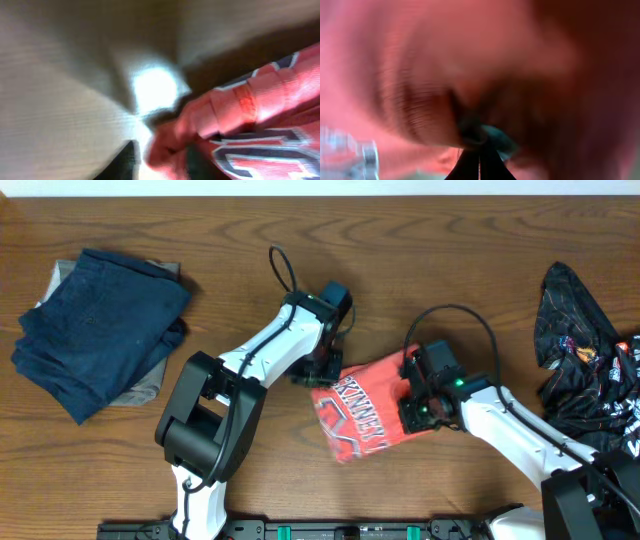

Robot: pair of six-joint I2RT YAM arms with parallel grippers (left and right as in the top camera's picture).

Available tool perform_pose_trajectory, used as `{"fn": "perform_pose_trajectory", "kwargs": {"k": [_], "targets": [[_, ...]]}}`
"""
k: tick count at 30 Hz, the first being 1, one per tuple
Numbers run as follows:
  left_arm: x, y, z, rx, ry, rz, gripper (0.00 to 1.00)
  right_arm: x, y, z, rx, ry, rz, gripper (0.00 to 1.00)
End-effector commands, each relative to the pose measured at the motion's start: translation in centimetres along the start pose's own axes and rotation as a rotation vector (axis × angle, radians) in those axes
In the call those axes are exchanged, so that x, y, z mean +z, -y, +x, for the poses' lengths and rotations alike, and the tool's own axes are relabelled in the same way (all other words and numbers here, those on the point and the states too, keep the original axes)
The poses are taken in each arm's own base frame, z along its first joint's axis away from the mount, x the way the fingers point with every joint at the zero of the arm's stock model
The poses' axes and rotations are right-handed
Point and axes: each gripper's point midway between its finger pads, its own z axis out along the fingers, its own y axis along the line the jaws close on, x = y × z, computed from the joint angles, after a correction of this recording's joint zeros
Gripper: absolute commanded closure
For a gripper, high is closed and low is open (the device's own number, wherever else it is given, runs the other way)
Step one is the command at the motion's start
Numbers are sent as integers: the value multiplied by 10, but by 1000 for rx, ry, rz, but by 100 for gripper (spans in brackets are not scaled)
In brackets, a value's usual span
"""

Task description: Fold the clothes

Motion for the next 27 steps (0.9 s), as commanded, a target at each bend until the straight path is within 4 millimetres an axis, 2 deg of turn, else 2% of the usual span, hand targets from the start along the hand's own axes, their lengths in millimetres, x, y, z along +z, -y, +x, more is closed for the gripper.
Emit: {"fn": "perform_pose_trajectory", "kwargs": {"k": [1, 3, 5, 9, 12, 15, 18, 19, 20, 22, 24, 27], "targets": [[10, -11, 20, -26, -76, -33, 85, -14, 70, -21, 109, 94, 333, 99], [13, -15, 29, -68, -109, -49, 94, -23, 81, -32, 100, 125, 380, 99], [14, -17, 36, -106, -133, -63, 94, -31, 93, -44, 111, 168, 426, 96], [11, -13, 38, -120, -137, -36, 94, -38, 100, -64, 52, 233, 438, 76], [-3, -5, 24, -97, -57, 5, 93, -39, 102, -66, -9, 227, 462, 69], [-24, 11, -1, -6, 78, 88, 91, -47, 117, -61, 40, 226, 555, 71], [-45, 32, -24, 119, 219, 183, 42, -57, 121, -61, 118, 257, 580, 59], [-51, 38, -31, 164, 257, 206, 28, -62, 119, -62, 130, 267, 572, 55], [-55, 45, -37, 217, 292, 231, 19, -68, 117, -63, 141, 283, 563, 51], [-60, 58, -44, 316, 336, 289, 8, -81, 110, -65, 144, 311, 533, 45], [-62, 71, -48, 393, 362, 345, 6, -94, 99, -67, 141, 346, 476, 35], [-59, 87, -54, 430, 376, 432, 4, -110, 79, -65, 128, 387, 366, 29]]}}
